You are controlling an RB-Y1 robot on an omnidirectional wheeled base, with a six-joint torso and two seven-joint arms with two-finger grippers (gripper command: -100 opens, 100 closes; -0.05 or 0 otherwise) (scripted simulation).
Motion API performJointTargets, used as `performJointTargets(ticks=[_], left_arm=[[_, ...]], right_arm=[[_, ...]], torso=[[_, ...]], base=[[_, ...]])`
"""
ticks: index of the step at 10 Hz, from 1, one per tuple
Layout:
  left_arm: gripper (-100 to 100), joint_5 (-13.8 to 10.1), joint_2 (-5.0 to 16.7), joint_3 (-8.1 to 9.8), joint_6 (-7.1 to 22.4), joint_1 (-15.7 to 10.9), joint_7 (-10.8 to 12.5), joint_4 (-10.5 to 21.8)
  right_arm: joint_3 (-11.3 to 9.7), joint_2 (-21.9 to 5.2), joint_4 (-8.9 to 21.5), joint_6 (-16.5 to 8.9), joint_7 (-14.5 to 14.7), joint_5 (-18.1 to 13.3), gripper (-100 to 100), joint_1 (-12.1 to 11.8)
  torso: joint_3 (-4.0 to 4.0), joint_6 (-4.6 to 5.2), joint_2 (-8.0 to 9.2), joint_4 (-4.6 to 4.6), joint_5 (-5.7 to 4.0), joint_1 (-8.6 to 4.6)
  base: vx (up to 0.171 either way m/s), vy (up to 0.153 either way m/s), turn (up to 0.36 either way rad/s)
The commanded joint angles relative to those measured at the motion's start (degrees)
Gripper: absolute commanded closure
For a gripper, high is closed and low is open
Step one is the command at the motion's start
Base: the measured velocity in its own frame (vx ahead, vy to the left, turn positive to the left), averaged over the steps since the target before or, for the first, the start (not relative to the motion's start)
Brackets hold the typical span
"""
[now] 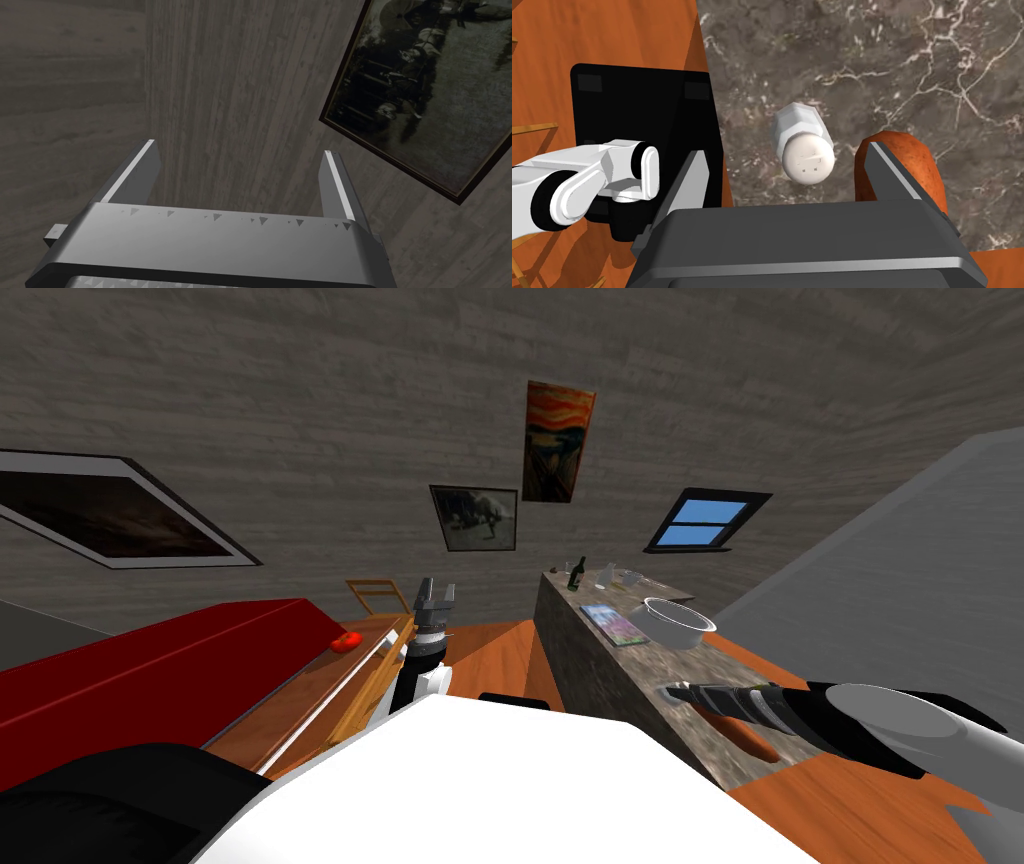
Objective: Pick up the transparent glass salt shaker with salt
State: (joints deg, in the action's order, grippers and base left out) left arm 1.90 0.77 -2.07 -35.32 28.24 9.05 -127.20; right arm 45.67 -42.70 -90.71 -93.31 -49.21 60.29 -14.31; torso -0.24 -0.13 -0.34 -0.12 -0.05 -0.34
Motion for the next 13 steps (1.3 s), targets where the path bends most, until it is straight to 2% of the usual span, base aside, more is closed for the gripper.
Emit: performJointTargets(ticks=[1,5,6,7,10,11,12,13], left_arm=[[0,0.00,0.00,0.00,0.00,0.00,0.00,0.00],[0,0.00,0.00,0.00,0.00,0.00,0.00,0.00],[0,0.00,0.00,0.00,0.00,0.00,0.00,0.00],[0,0.00,0.00,0.00,0.00,0.00,0.00,0.00],[0,0.00,0.01,0.01,0.00,-0.01,0.00,0.00],[0,0.00,0.01,0.00,0.00,-0.02,0.00,0.00],[0,0.00,0.00,0.00,0.00,-0.01,0.00,0.00],[0,0.00,0.00,0.00,0.00,-0.01,0.00,0.00]], right_arm=[[0.00,0.00,0.00,0.00,0.00,0.00,100,0.00],[0.01,-0.03,-0.06,-0.06,-0.02,0.02,100,0.00],[0.00,-0.02,-0.05,-0.07,-0.02,0.03,0,0.00],[-0.86,-0.20,-1.13,0.37,-2.13,-0.11,100,-0.15],[-2.82,-0.60,-3.90,1.11,-6.76,-0.36,100,-0.53],[-2.82,-0.60,-3.90,1.11,-7.30,-0.36,100,-0.53],[-3.81,-0.80,-5.28,1.48,-9.48,-0.49,100,-0.72],[-3.81,-0.80,-5.28,1.48,-9.89,-0.49,100,-0.72]], torso=[[0.00,0.00,0.00,0.00,0.00,0.00],[-0.01,-0.03,0.00,-0.01,-0.15,-0.28],[-0.01,-0.03,-0.01,-0.01,-0.15,-0.30],[-0.02,-0.03,-0.01,-0.01,-0.15,-0.30],[0.15,-0.01,0.27,0.05,-0.20,-0.60],[0.16,-0.04,0.29,0.06,-0.19,-0.59],[0.16,0.00,0.27,0.06,-0.18,-0.51],[0.13,-0.05,0.23,0.05,-0.17,-0.49]], base=[[0.000,0.000,0.000],[0.000,0.000,0.000],[0.000,0.000,0.000],[-0.044,-0.040,0.132],[-0.086,-0.080,0.110],[-0.072,-0.048,0.055],[-0.062,-0.050,0.095],[-0.054,-0.043,0.060]])
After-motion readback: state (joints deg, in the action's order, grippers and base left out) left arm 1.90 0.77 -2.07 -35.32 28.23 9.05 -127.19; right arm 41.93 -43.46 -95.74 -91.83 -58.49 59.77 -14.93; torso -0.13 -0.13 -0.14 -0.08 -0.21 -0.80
